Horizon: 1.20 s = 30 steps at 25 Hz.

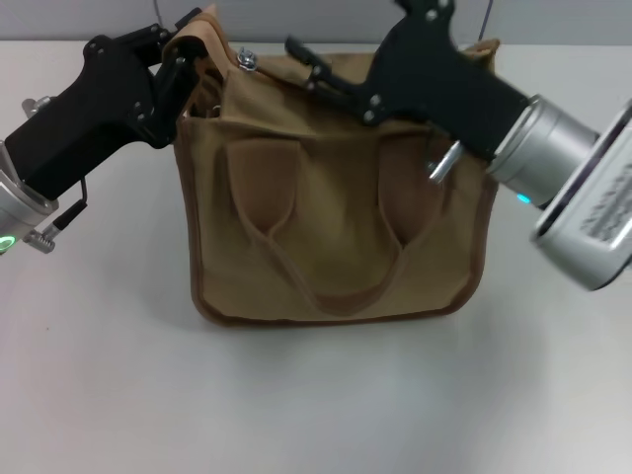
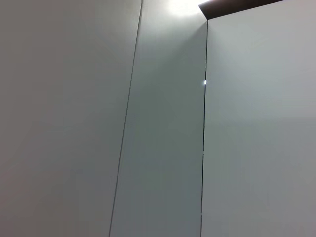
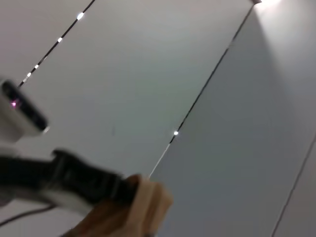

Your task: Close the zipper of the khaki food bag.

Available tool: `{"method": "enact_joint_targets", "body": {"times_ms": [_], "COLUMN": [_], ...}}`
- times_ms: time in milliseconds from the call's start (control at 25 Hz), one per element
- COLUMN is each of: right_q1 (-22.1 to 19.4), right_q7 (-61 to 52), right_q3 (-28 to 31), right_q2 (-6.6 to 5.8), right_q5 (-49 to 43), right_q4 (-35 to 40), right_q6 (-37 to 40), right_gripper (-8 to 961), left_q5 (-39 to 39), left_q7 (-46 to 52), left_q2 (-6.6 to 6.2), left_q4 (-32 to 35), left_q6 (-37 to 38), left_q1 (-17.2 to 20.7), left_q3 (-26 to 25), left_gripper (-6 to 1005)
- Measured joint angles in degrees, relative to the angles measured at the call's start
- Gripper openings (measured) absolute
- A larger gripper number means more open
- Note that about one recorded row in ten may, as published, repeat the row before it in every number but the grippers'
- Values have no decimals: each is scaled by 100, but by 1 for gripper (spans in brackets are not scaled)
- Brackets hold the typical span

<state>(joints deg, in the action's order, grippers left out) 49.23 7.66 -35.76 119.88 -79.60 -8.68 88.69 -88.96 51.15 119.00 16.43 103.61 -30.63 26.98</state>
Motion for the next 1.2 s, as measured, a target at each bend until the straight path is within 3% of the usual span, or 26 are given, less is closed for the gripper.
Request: {"method": "enact_joint_targets", "body": {"times_ms": [680,1200], "right_q1": [165,208], "right_q7": [460,460], "right_q3": [146,147], "right_q2": [0,1], "right_q5": [-238,-250], "right_q4": [-257,-262], "right_q6": [-310,-331], "right_gripper": [723,688], "left_q5": [-10,17], "left_q7": [-1,2], "left_q2": [9,10], "left_q4": [-144,-145], "left_q6": [-322,-429], "left_q1": [-419,-481], "left_q3": [154,159], "left_gripper": [58,66]}}
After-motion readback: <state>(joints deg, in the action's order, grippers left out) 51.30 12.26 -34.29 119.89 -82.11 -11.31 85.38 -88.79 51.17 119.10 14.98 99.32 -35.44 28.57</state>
